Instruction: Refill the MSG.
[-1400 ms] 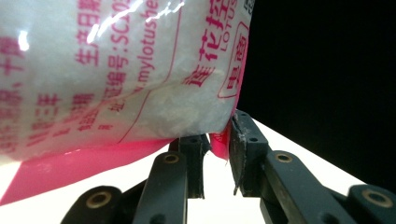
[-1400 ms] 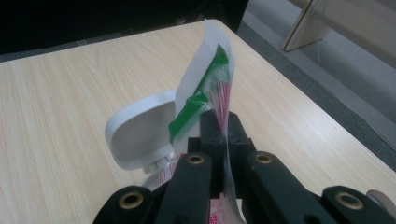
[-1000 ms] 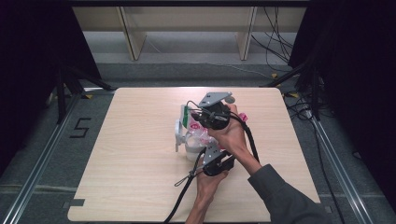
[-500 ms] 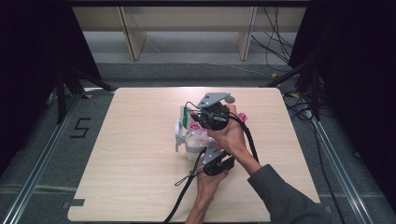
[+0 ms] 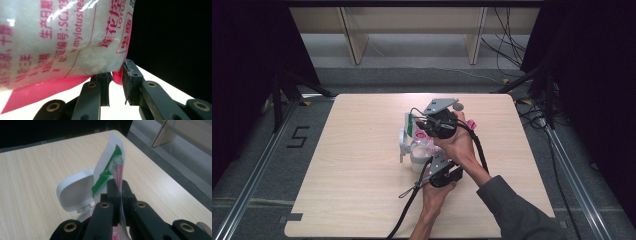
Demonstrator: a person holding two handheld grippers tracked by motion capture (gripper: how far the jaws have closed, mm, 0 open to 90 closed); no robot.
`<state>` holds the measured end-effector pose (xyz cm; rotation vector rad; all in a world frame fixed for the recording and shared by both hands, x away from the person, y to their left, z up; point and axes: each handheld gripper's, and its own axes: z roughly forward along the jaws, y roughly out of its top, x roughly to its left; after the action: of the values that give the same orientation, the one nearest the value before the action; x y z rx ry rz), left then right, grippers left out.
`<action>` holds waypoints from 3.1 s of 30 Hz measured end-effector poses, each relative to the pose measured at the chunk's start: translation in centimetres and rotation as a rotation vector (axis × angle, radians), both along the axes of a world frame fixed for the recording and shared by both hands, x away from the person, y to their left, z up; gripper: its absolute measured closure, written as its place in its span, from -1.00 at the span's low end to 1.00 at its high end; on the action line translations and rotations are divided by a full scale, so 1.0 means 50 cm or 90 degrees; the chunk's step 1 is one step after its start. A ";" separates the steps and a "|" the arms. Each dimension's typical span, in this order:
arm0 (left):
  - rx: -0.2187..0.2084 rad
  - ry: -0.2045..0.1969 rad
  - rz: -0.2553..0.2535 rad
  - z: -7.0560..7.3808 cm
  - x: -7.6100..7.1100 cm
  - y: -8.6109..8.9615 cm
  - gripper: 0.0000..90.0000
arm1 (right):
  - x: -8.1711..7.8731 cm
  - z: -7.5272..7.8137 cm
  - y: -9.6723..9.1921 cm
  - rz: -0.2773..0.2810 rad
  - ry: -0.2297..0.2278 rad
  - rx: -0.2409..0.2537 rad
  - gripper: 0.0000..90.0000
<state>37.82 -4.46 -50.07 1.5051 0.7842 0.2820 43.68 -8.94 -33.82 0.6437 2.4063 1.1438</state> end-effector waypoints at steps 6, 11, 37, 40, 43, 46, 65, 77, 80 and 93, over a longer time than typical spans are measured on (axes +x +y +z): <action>0.002 0.001 0.001 0.001 0.001 0.001 0.69 | 0.000 0.000 0.001 -0.002 0.002 0.000 1.00; 0.002 0.000 0.000 0.002 0.002 0.002 0.69 | 0.002 0.001 -0.001 -0.003 -0.002 0.007 1.00; -0.003 0.003 0.004 0.004 0.003 0.003 0.70 | -0.002 0.002 0.007 0.003 -0.001 -0.008 1.00; -0.005 0.003 -0.001 0.003 0.003 0.002 0.70 | -0.001 0.002 0.004 0.000 0.000 -0.002 1.00; 0.000 0.005 0.004 0.004 0.003 0.003 0.70 | 0.000 0.001 0.005 0.002 -0.007 -0.005 1.00; -0.006 0.003 0.001 0.002 0.004 0.001 0.70 | 0.000 0.000 0.005 0.004 -0.008 -0.004 1.00; -0.009 0.001 0.004 0.003 0.006 0.003 0.70 | -0.001 0.000 0.004 0.003 -0.008 0.001 1.00; -0.010 0.003 0.001 0.004 0.010 0.003 0.70 | -0.002 0.003 0.003 0.002 0.000 0.001 1.00; -0.009 0.006 0.002 0.003 0.009 0.001 0.70 | -0.001 0.000 0.006 0.005 -0.006 -0.004 1.00; -0.013 0.001 -0.001 0.005 0.008 0.003 0.70 | -0.003 0.000 0.009 0.005 -0.012 -0.005 1.00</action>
<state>38.24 -4.32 -49.80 1.4861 0.7848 0.2711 43.55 -8.51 -33.83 0.6187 2.3987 1.1374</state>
